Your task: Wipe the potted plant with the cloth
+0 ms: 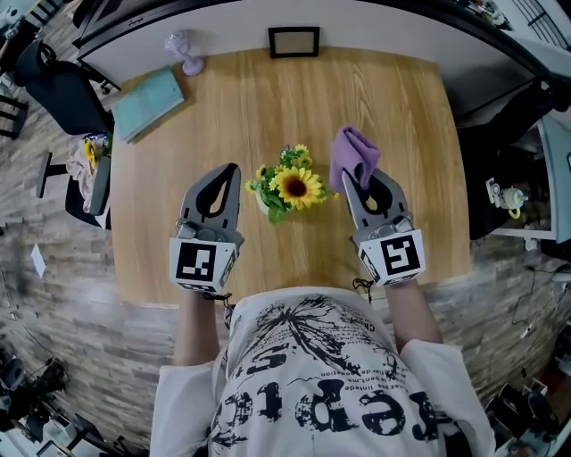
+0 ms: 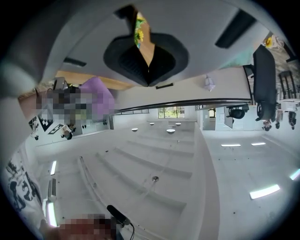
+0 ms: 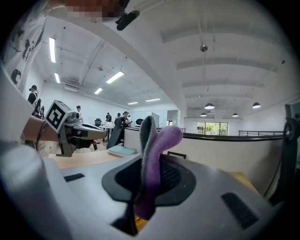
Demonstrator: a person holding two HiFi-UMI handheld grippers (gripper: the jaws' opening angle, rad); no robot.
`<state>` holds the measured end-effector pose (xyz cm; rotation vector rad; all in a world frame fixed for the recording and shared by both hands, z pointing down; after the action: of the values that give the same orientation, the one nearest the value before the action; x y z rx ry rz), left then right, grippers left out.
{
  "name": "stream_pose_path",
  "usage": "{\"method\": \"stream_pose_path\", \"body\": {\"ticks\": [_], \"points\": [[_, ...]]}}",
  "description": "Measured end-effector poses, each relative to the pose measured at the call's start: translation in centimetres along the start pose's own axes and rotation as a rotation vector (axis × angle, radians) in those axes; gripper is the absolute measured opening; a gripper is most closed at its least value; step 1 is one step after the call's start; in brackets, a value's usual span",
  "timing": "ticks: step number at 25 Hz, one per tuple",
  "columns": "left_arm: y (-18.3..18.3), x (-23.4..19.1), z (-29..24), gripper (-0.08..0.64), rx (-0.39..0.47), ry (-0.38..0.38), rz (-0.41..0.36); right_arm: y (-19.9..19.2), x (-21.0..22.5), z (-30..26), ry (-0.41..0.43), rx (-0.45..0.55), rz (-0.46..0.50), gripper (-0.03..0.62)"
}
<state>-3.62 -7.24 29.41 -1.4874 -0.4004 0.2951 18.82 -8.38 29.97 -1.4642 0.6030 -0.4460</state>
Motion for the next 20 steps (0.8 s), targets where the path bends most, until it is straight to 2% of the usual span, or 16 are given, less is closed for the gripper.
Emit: {"method": "stream_pose_path", "body": {"ticks": [6,12,20], "points": [[-0.7,0.2,-0.2,0.005,-0.017,0.015,0.006,-0.6,0.6,0.0,-0.001,-0.010,-0.007,0.058],[-0.5,0.2,-0.4,0.003,-0.007,0.045,0.016,-1.6,1.6,0.0,-0.046,-0.071,0.007,0.060],[-0.5,0.1,0.3,0.005,-0.006,0.067,0.049,-1.8,1.8,-0.2,-0.028,-0.046,0.000,0.060]]}}
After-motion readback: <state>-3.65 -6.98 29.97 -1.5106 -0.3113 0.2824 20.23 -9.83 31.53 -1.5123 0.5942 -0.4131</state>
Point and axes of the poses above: the fingertips, and each gripper's own axes: z backward along the fingers, x to its right, y out of its top, the point moved 4 cm from there along z, backward along the fingers, and after that the axes turned 11 degrees about x, right-handed, at the moved point
